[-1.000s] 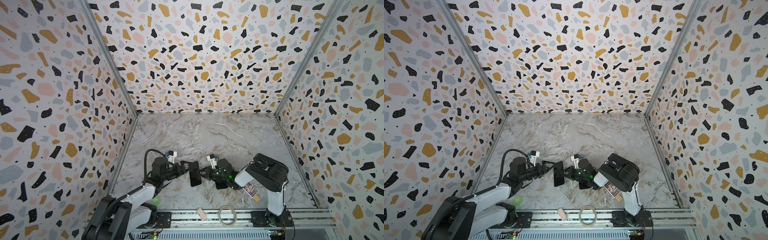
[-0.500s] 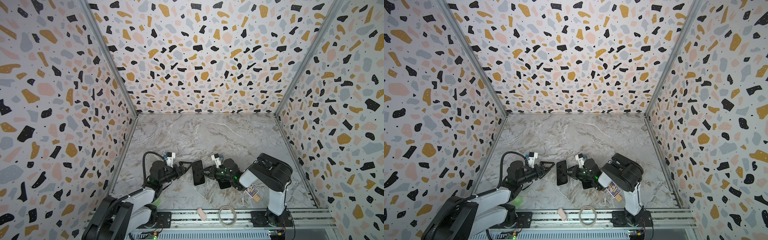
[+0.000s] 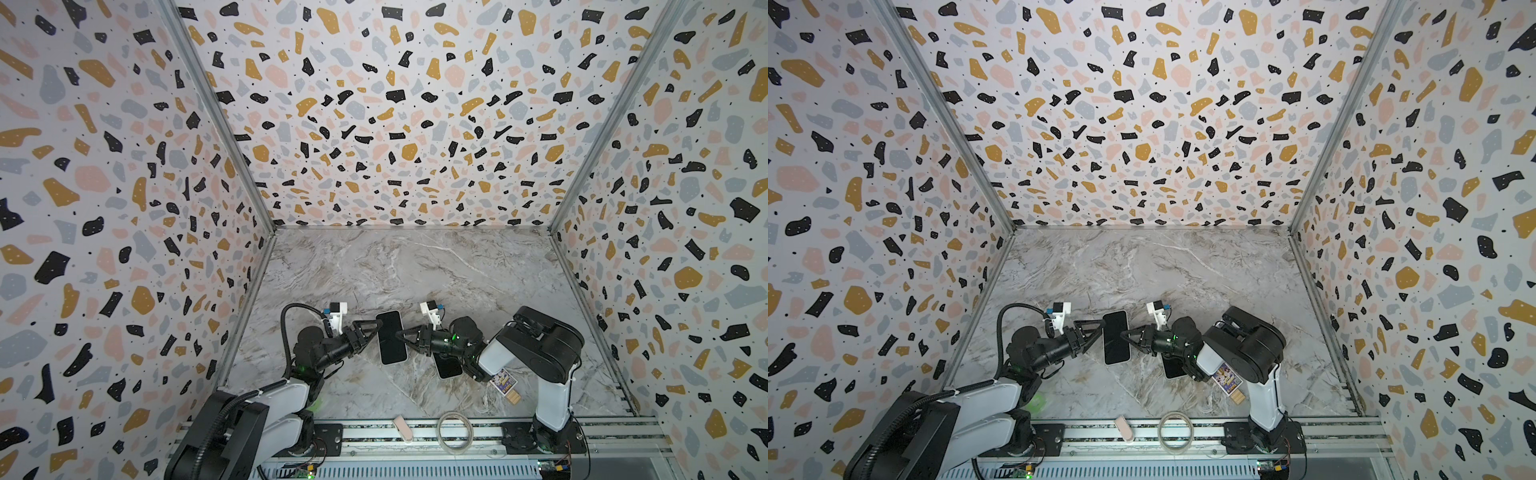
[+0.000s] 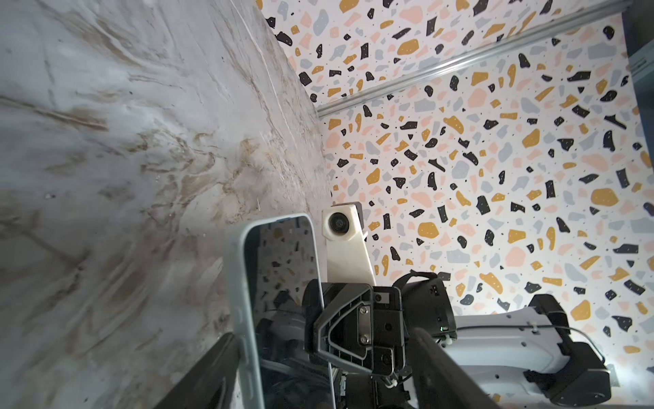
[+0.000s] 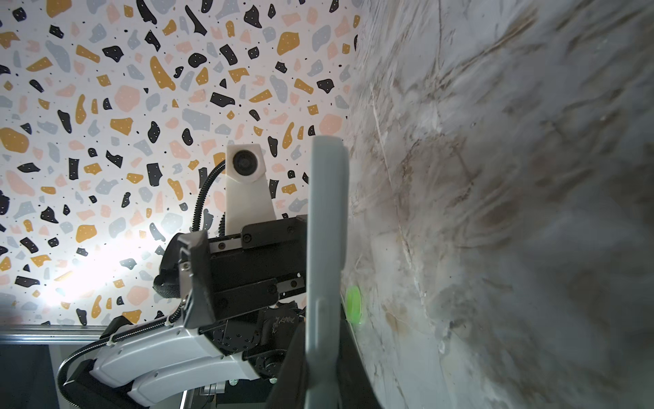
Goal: Take the phone out of the phone case
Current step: Pick up the phone from the center of the table, then pass the phone.
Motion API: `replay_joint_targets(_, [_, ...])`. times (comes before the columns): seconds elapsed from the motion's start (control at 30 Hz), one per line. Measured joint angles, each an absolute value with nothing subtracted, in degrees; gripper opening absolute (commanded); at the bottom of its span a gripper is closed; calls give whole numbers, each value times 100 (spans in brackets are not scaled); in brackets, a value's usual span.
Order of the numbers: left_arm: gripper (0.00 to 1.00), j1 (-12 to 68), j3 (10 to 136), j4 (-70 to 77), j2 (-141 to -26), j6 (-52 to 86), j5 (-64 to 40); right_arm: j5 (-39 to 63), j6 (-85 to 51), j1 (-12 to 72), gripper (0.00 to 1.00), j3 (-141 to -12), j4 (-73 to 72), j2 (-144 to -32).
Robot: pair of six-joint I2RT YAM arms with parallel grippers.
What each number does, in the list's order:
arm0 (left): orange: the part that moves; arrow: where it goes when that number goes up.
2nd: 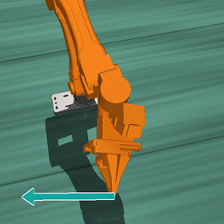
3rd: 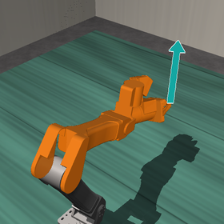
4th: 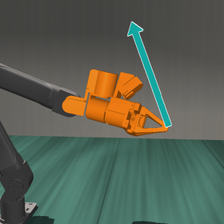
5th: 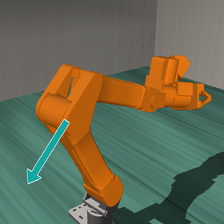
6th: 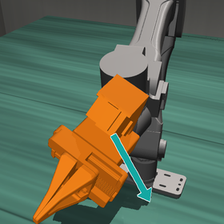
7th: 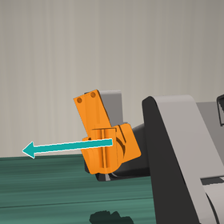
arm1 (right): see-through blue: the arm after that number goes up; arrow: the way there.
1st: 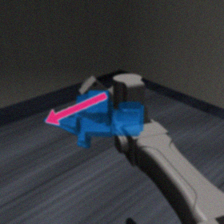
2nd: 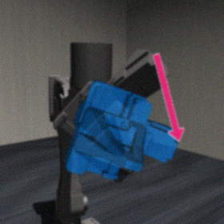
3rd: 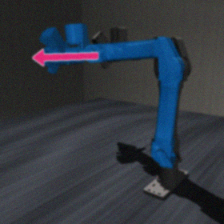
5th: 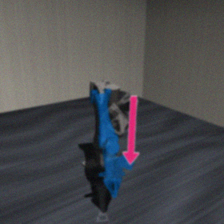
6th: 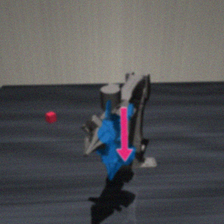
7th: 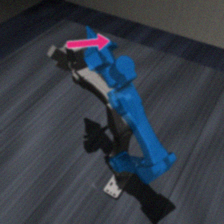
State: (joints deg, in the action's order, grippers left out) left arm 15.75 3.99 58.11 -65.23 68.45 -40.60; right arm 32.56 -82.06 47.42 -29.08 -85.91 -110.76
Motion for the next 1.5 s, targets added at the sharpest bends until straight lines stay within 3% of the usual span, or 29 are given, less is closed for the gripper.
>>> replay_joint_targets(0.63, [67, 1809, 364, 6475, -6925, 7135, -4180, 3411, -8490, 4893, 7, -3087, -9004, -11251])
replay_joint_targets(0.73, [58, 1815, 364, 6514, -6930, 7142, -4239, 3476, -8488, 4954, 7, -3138, -9004, -11251])
replay_joint_targets(1.0, [44, 1817, 364, 6517, -6958, 7166, -4274, 3518, -8506, 4923, 7, -3135, -9100, -11251])
replay_joint_targets(1.17, [23, 1817, 364, 6466, -6973, 7161, -4276, 3564, -8501, 4901, 7, -3135, -9198, -11251])
replay_joint_targets(1.4, [3, 1817, 370, 6499, -6976, 7284, -4305, 3645, -8462, 4869, 7, -3124, -9229, -11251])
replay_joint_targets(1.5, [0, 1817, 370, 6508, -6973, 7303, -4311, 3649, -8453, 4858, 14, -3124, -9238, -11251])
